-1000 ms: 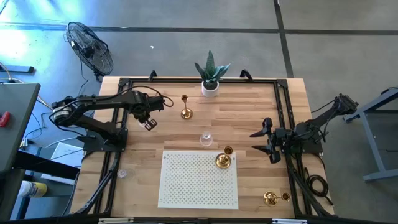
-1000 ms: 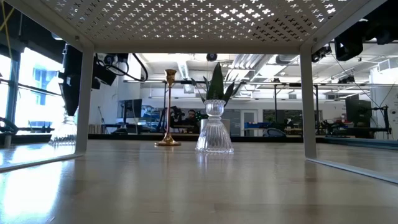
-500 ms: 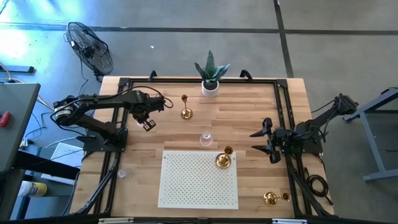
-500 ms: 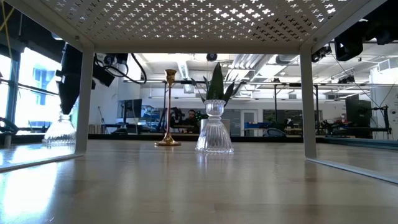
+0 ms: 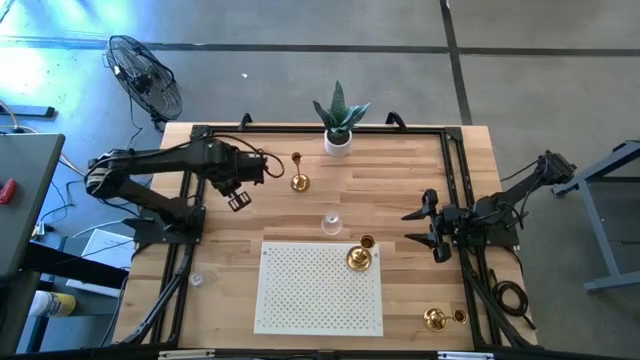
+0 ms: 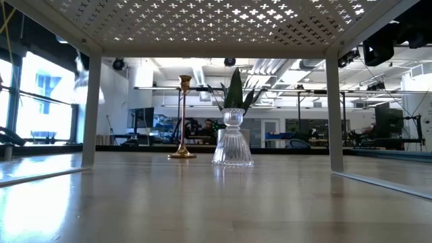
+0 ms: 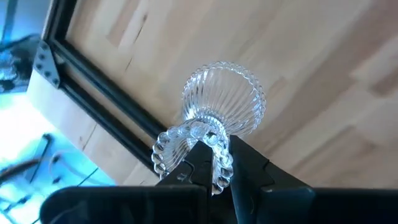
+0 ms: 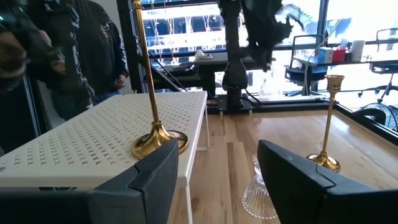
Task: Pick & Place candle stick holders
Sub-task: Put the top left glass candle holder on the shelf
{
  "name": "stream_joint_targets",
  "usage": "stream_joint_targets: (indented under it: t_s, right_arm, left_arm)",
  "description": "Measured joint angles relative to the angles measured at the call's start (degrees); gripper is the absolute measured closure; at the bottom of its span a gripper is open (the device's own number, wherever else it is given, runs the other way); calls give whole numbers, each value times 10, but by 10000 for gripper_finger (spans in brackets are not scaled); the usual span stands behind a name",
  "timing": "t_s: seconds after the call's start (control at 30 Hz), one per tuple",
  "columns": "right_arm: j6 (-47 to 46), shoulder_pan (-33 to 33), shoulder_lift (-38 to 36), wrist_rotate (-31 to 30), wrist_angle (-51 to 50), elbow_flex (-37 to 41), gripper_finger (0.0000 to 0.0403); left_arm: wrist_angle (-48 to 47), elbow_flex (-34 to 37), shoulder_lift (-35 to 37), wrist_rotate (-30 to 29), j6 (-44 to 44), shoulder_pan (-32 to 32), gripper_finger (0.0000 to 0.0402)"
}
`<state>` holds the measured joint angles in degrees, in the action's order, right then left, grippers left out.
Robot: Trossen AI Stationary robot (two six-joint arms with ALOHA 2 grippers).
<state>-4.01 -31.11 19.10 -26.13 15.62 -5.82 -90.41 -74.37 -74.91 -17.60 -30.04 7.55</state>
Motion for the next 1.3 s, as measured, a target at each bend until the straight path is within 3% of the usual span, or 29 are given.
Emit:
stream_joint_targets:
  t_s: [0.23, 0.47, 0.8, 1.3]
  right_arm:
    - [0, 0, 0, 2, -2, 0, 191]
    - [0, 0, 0, 4, -3, 0, 190]
    - [0, 0, 0, -4, -3, 0, 191]
    - [-1, 0, 0, -3, -3, 0, 190]
  left_arm:
    - [3, -125, 0, 30, -6, -97, 379]
    - [5, -195, 0, 17, -34, -192, 379]
    - [134, -210, -26, 35, -2, -299, 379]
    - [178, -210, -103, 83, 13, -346, 379]
